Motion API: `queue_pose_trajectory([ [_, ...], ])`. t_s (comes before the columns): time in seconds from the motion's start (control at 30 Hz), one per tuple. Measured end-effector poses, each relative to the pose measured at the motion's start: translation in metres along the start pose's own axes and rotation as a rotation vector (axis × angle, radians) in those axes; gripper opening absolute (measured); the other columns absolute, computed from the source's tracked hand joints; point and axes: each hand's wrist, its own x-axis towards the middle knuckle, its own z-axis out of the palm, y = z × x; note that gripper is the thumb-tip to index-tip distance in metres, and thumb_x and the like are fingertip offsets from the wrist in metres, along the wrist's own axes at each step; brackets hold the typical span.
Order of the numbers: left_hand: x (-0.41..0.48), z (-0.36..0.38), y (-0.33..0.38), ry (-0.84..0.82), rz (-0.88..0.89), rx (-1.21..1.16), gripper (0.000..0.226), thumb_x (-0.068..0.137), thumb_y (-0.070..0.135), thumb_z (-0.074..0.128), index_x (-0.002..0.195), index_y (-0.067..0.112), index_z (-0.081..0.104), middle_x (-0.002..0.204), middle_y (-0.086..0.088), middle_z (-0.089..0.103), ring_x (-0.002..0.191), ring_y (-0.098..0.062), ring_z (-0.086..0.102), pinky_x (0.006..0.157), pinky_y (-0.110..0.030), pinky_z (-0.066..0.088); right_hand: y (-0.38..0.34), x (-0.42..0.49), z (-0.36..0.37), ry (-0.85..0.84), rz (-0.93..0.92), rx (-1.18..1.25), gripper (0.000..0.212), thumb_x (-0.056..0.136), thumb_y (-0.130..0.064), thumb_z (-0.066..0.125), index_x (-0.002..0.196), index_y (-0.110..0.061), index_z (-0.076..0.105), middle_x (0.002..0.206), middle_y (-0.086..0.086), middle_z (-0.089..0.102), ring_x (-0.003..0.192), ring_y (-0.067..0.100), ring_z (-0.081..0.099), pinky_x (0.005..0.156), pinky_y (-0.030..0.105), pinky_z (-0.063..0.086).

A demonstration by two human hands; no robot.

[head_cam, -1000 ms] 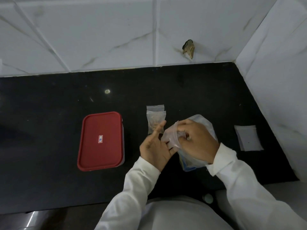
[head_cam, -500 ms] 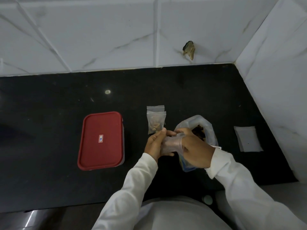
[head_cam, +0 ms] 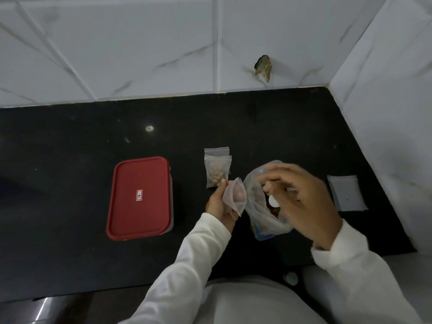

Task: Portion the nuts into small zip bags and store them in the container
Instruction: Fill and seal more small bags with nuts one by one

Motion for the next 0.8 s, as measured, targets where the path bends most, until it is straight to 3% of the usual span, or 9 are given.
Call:
queue_pose_trajectory([
  [0.07, 0.002, 0.002, 0.002, 0.014, -0.026, -0.005, 0.02, 0.096, 0.031, 0.057, 0.095, 0.013, 0.068, 0.077, -0.004, 0.069, 0.067, -0.016, 0.066, 0.055, -0.027, 0.053, 0.016, -0.01, -0.013, 0.115, -0.002, -0.06, 0.019, 0.092, -0.021, 0.057, 0.106, -0.015, 0.069, 0.107, -0.007, 0.065, 0.093, 0.004, 0.064, 0.078, 0.019, 0.054],
  [0.13, 0.003, 0.004, 0.002, 0.023, -0.055, -0.037, 0.021, 0.098, 0.03, 0.055, 0.091, 0.013, 0.065, 0.067, -0.003, 0.067, 0.054, -0.014, 0.064, 0.045, -0.022, 0.05, 0.045, -0.023, -0.022, 0.149, 0.082, -0.26, 0.026, 0.093, -0.029, 0.055, 0.107, -0.011, 0.068, 0.101, 0.002, 0.067, 0.091, 0.016, 0.064, 0.08, 0.036, 0.056],
  [0.23, 0.005, 0.008, 0.0, -0.015, -0.08, -0.104, 0.02, 0.099, 0.029, 0.052, 0.09, 0.016, 0.064, 0.06, -0.004, 0.067, 0.047, -0.015, 0.064, 0.042, -0.021, 0.051, 0.088, -0.044, -0.021, 0.002, 0.289, -0.545, 0.044, 0.089, -0.048, 0.055, 0.117, -0.016, 0.065, 0.116, 0.013, 0.059, 0.107, 0.032, 0.055, 0.092, 0.046, 0.044],
  [0.37, 0.01, 0.009, -0.007, -0.001, -0.1, -0.142, 0.018, 0.098, 0.03, 0.054, 0.096, 0.016, 0.066, 0.064, -0.005, 0.07, 0.052, -0.015, 0.067, 0.049, -0.024, 0.056, 0.104, -0.056, -0.001, -0.006, 0.402, -0.391, 0.042, 0.083, -0.037, 0.071, 0.121, -0.02, 0.064, 0.125, 0.014, 0.047, 0.112, 0.031, 0.051, 0.093, 0.045, 0.047],
  [0.53, 0.014, 0.012, -0.017, 0.018, -0.116, -0.208, 0.017, 0.097, 0.029, 0.056, 0.098, 0.015, 0.066, 0.069, -0.004, 0.07, 0.051, -0.014, 0.068, 0.044, -0.022, 0.053, 0.113, -0.047, 0.016, -0.017, 0.436, -0.341, 0.04, 0.088, -0.031, 0.069, 0.126, -0.022, 0.06, 0.137, 0.009, 0.036, 0.111, 0.022, 0.053, 0.093, 0.033, 0.048],
  [0.7, 0.015, 0.017, -0.022, 0.022, -0.132, -0.193, 0.018, 0.096, 0.032, 0.056, 0.099, 0.016, 0.066, 0.08, -0.002, 0.066, 0.056, -0.012, 0.066, 0.045, -0.019, 0.053, 0.119, -0.033, 0.02, 0.005, 0.387, -0.373, 0.028, 0.087, -0.018, 0.07, 0.114, -0.014, 0.067, 0.126, 0.011, 0.043, 0.101, 0.021, 0.056, 0.083, 0.024, 0.04],
  [0.73, 0.015, 0.018, -0.023, 0.024, -0.134, -0.187, 0.017, 0.097, 0.032, 0.056, 0.099, 0.019, 0.066, 0.08, -0.003, 0.066, 0.057, -0.012, 0.066, 0.049, -0.018, 0.053, 0.119, -0.032, 0.02, 0.021, 0.36, -0.388, 0.022, 0.085, -0.016, 0.071, 0.107, -0.012, 0.07, 0.121, 0.012, 0.046, 0.096, 0.021, 0.057, 0.08, 0.024, 0.039],
  [0.8, 0.014, 0.02, -0.023, 0.025, -0.138, -0.171, 0.021, 0.097, 0.034, 0.054, 0.112, 0.022, 0.063, 0.083, -0.002, 0.064, 0.066, -0.012, 0.061, 0.072, -0.015, 0.05, 0.121, -0.031, 0.021, 0.03, 0.318, -0.409, 0.014, 0.083, -0.013, 0.073, 0.097, -0.009, 0.073, 0.114, 0.012, 0.052, 0.09, 0.021, 0.058, 0.078, 0.023, 0.038],
])
